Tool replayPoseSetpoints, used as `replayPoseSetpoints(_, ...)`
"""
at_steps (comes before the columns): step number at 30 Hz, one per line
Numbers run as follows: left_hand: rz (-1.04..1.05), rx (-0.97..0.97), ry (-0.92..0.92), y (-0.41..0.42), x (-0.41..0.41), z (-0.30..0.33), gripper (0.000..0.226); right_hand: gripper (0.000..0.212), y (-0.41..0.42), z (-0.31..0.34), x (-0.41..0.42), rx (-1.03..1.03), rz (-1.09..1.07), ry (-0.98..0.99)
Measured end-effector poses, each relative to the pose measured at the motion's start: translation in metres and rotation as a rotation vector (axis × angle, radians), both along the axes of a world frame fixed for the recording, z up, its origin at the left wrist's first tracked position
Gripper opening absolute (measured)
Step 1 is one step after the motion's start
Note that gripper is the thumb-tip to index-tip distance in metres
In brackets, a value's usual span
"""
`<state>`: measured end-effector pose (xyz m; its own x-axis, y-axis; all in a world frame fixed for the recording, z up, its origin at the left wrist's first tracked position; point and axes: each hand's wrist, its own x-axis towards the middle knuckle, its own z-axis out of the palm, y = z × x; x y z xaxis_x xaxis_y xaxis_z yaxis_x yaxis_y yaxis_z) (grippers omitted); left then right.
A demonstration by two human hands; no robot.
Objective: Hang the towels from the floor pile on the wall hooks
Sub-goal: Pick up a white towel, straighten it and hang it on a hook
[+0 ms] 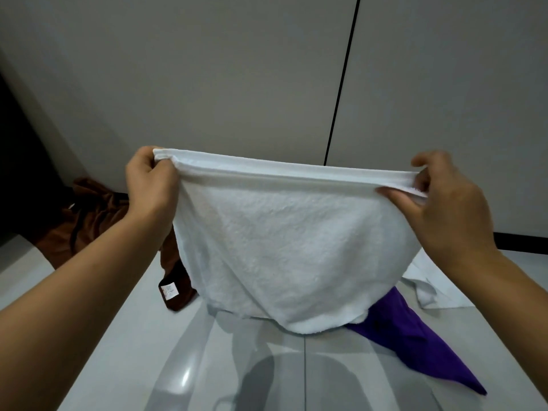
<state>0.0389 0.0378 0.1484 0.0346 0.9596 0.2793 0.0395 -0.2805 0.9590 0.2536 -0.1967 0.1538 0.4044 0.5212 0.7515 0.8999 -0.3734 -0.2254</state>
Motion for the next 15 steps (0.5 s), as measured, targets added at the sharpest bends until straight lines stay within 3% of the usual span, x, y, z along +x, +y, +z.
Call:
replayPoseSetpoints(2,-0.012,0.029,0.0,-0.0026,0.0024,0.0036,0.03,0.052,0.0017,0.001,0.0031,-0.037,-0.061,0.116)
replayPoseSetpoints(5,-0.03,0.068,0.019,-0.0067,0.0034,0.0046,0.03,0.04,0.0016,-0.0008,0.0068,-0.129,-0.126,0.135)
replayPoseSetpoints(15,0.011,0.097,0.008,-0.0041,0.0008,0.0011,0.029,0.044,-0.002,-0.0013,0.0028,-0.401,-0.344,0.016)
